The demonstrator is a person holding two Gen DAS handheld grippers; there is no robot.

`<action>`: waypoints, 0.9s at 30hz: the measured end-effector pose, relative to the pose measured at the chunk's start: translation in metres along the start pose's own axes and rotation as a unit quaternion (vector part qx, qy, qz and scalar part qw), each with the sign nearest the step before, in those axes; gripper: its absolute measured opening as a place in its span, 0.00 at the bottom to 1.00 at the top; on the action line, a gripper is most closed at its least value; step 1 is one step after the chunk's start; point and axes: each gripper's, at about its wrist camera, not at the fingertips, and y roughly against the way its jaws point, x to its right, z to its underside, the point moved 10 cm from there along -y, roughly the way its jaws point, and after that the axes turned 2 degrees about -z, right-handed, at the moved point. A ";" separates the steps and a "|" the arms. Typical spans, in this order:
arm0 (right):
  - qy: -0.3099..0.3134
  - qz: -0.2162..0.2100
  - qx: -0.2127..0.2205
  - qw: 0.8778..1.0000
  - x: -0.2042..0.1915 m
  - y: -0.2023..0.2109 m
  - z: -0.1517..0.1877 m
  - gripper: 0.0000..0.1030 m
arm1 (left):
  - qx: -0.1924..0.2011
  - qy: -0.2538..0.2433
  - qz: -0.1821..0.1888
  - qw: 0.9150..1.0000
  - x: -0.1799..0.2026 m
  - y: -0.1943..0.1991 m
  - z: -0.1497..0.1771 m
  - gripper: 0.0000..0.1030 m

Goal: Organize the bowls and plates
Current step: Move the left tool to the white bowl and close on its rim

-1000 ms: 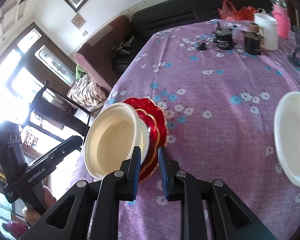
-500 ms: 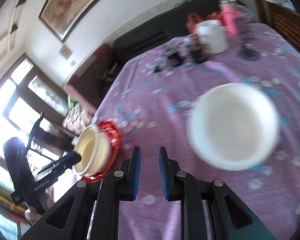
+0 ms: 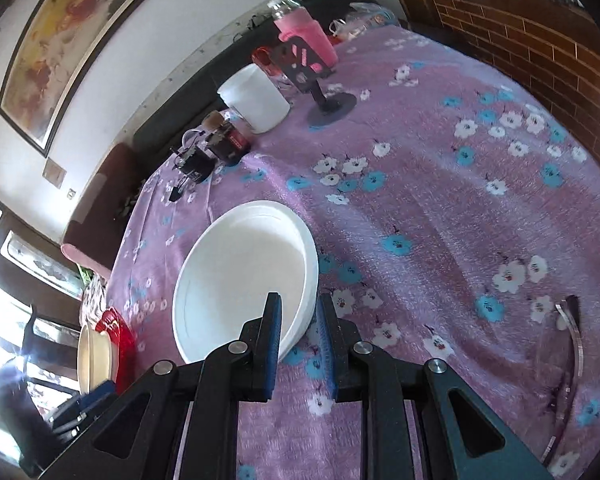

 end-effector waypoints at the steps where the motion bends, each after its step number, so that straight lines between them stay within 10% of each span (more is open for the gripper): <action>1: -0.001 0.002 0.000 1.000 0.001 -0.003 -0.001 0.19 | -0.001 -0.003 -0.002 1.000 0.001 0.000 0.001 0.38; 8: 0.016 -0.004 0.020 1.000 -0.009 0.002 -0.002 0.01 | -0.006 -0.003 0.000 1.000 0.002 -0.006 0.001 0.38; 27: -0.009 -0.014 0.010 1.000 0.001 0.000 -0.007 0.02 | -0.039 0.019 0.040 0.998 0.028 -0.044 -0.051 0.51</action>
